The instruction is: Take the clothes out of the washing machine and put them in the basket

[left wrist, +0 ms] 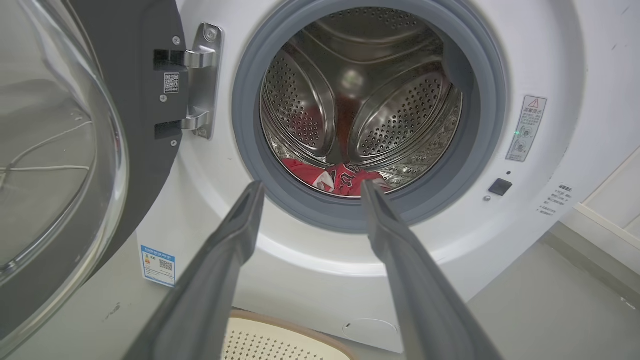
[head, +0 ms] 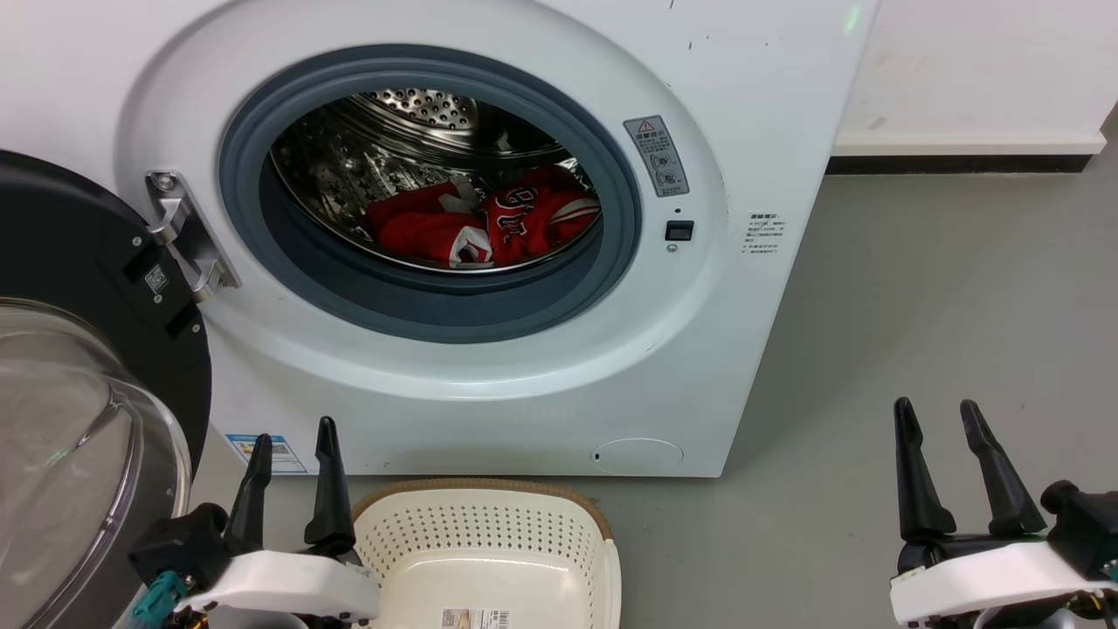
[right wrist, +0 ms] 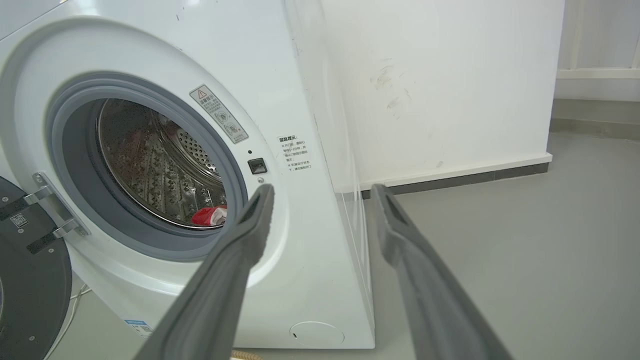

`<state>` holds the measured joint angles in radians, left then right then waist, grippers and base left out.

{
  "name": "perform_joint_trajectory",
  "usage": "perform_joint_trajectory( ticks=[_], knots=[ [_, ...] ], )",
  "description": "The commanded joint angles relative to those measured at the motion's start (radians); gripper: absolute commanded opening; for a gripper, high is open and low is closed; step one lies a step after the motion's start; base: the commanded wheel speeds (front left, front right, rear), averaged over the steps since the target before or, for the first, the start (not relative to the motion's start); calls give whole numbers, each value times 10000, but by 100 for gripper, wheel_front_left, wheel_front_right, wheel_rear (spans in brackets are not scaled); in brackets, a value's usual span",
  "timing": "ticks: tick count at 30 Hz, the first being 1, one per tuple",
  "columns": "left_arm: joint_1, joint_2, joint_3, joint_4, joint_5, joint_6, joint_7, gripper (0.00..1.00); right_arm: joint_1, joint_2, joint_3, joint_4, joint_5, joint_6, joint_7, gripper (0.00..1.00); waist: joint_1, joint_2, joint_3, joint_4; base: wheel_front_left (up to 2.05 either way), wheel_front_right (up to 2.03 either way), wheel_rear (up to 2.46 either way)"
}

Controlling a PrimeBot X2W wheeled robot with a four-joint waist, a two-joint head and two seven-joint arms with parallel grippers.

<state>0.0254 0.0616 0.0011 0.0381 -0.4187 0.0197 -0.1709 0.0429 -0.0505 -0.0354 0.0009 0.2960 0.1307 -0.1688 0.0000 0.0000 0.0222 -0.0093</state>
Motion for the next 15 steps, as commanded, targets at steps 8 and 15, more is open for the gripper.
perform_joint_trajectory(
  ticks=[8, 15],
  knots=[
    [115, -25, 94, 24, 988, -87, -257, 100, 181, 0, 44, -251, -1040, -1, -272, 100, 0, 0, 19, -22, 0, 0, 0],
    [219, -75, 73, 60, 1791, -80, -457, 100, 285, 1, 72, -368, -1872, -1, -472, 100, 0, 0, 40, -24, 0, 0, 0]
  ],
)
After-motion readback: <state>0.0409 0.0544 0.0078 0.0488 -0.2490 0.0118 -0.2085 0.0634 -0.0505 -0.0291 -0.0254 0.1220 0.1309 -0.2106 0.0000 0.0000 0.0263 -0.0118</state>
